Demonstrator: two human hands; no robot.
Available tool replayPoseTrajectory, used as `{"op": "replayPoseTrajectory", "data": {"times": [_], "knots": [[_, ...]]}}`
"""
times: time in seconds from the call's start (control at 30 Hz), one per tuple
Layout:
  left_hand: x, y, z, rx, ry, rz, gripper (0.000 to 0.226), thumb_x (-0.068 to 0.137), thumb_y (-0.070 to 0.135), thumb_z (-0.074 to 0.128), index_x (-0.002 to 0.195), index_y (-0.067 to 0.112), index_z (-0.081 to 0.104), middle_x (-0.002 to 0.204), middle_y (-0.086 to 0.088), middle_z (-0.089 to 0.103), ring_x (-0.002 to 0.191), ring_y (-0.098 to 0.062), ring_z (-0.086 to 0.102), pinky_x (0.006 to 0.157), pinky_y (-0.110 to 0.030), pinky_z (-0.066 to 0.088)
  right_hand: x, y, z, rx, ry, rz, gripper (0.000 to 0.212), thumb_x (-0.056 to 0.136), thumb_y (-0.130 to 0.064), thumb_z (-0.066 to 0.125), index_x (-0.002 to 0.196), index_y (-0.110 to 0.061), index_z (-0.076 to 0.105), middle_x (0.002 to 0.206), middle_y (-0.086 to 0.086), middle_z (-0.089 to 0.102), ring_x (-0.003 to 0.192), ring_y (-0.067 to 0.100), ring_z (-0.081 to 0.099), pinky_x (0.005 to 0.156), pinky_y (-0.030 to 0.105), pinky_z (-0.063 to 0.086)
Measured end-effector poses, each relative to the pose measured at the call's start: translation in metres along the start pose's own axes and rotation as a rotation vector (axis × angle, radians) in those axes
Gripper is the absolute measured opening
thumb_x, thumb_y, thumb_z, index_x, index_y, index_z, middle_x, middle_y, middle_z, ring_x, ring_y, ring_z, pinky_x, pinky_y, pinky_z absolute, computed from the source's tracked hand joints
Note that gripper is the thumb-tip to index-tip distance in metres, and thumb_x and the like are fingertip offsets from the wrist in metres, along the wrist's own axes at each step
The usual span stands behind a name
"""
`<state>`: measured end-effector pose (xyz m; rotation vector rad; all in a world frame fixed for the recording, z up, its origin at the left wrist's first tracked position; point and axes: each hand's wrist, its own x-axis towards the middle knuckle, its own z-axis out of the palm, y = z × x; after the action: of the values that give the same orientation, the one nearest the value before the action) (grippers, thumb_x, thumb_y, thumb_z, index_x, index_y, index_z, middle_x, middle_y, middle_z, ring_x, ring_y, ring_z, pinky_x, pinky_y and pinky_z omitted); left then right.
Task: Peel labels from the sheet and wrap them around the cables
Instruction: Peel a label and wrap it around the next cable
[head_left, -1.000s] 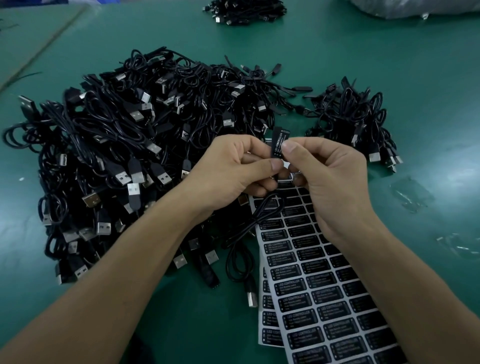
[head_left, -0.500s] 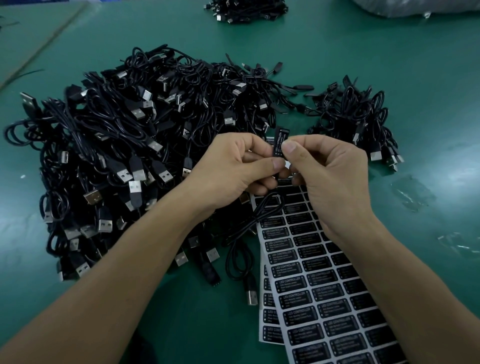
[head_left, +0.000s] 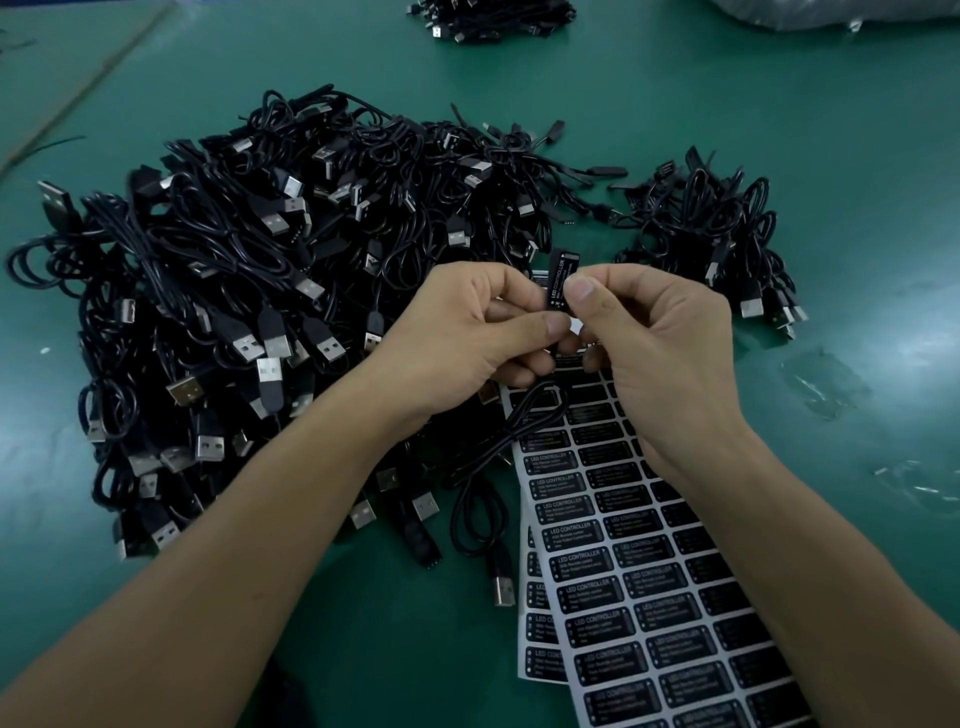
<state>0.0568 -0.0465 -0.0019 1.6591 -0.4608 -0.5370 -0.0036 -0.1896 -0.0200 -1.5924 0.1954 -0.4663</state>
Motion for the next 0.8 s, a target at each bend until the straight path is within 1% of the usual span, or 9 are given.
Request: {"op": "replayPoseTrajectory", "data": {"times": [0.37,0.53,0.7,0.8], "knots": [[0.0002,-0.0014,-0.0004,0.014,-0.006,0.011,0.010,0.091,0.009,0.071,0.085,0.011,0.063,0.074,-0.002,0.076,0.059,-0.005,0.066,0.053,-0.016,0.053,0.0004,0.0003,0.0010,-0.021,0.020,-0.008,0.012,0.093,-0.017,0.071,0.082,-0.021,0.074,0.066,-0.006,0.071,0.058,0.004,0.063,0.053,0.016,0.048],[0.0008,-0.0006,-0.0006,0.015,-0.005,0.006,0.008,0.091,0.008,0.070,0.087,0.010,0.063,0.073,-0.002,0.076,0.059,-0.004,0.066,0.053,-0.016,0.053,0.0011,0.0026,0.0013,-0.027,0.029,-0.015,0.009,0.092,-0.019,0.072,0.084,-0.020,0.075,0.067,-0.004,0.072,0.058,0.004,0.063,0.053,0.016,0.048],[0.0004,-0.0003,0.0001,0.007,-0.010,0.006,0.009,0.091,0.007,0.069,0.086,0.010,0.062,0.069,0.001,0.074,0.057,-0.003,0.065,0.052,-0.015,0.053,0.0009,0.0055,0.0026,-0.040,0.049,-0.045,0.010,0.091,-0.020,0.072,0.083,-0.024,0.075,0.068,-0.004,0.072,0.057,0.004,0.063,0.053,0.016,0.048],[0.0005,-0.0001,-0.0001,0.000,-0.004,-0.001,0.008,0.091,0.008,0.070,0.088,0.007,0.063,0.072,-0.002,0.075,0.058,-0.004,0.065,0.052,-0.016,0.053,0.0009,0.0059,0.0032,-0.038,0.058,-0.055,0.008,0.091,-0.021,0.072,0.084,-0.022,0.075,0.068,-0.005,0.072,0.057,0.004,0.063,0.053,0.016,0.049]]}}
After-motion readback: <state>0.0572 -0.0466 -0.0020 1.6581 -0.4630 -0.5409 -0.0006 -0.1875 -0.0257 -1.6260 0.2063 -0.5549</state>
